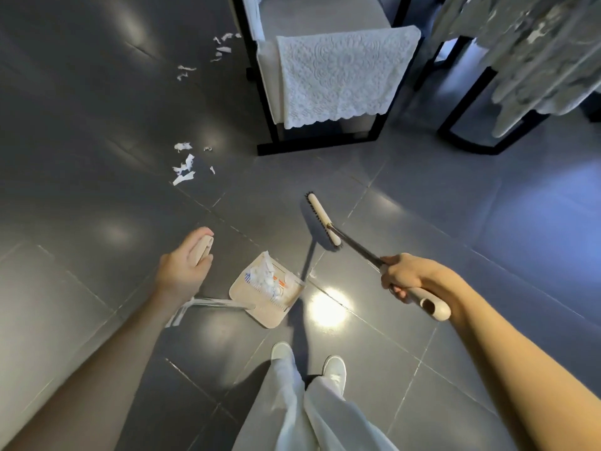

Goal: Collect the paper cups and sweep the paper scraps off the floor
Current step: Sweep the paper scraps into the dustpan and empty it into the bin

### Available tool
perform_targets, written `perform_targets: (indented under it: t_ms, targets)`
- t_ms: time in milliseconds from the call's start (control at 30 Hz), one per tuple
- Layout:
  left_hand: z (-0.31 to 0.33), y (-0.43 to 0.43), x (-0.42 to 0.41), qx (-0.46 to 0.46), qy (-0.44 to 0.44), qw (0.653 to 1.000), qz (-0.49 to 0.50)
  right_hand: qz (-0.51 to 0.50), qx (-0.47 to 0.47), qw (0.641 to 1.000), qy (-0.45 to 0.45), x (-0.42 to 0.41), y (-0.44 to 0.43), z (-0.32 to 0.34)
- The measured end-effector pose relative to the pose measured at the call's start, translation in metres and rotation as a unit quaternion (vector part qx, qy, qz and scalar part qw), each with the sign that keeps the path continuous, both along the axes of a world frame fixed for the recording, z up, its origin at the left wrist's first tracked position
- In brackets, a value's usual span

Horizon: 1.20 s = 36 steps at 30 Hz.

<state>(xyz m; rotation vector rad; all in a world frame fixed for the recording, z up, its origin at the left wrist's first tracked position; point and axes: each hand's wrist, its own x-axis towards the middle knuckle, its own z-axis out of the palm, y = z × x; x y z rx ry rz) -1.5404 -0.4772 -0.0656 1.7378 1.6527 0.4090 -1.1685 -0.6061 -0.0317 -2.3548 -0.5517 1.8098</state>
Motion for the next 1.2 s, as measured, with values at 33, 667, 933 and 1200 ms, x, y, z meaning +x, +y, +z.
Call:
perform_targets:
  t_ms: [33,667,933,1200]
  targets:
    - [0.001,-0.004,0.0,-0.001,0.002,1.0,-0.007,0.0,-0.005,1.0,-0.005,0.0,-0.008,-0.005]
    - [-0.013,-0.019,0.018,0.007,-0.058,0.995,-0.083,-0.08,-0.035,0.99,0.109,-0.15,-0.05,-0.001]
    - [-0.005,-0.002,0.014,-0.007,-0.065,0.991,-0.114,-0.151,0.01,0.986,0.072,-0.146,-0.048,0.029]
    - [0.0,0.015,0.073,-0.022,-0.057,0.984,-0.166,-0.273,0.072,0.959,0.031,-0.09,-0.059,0.031]
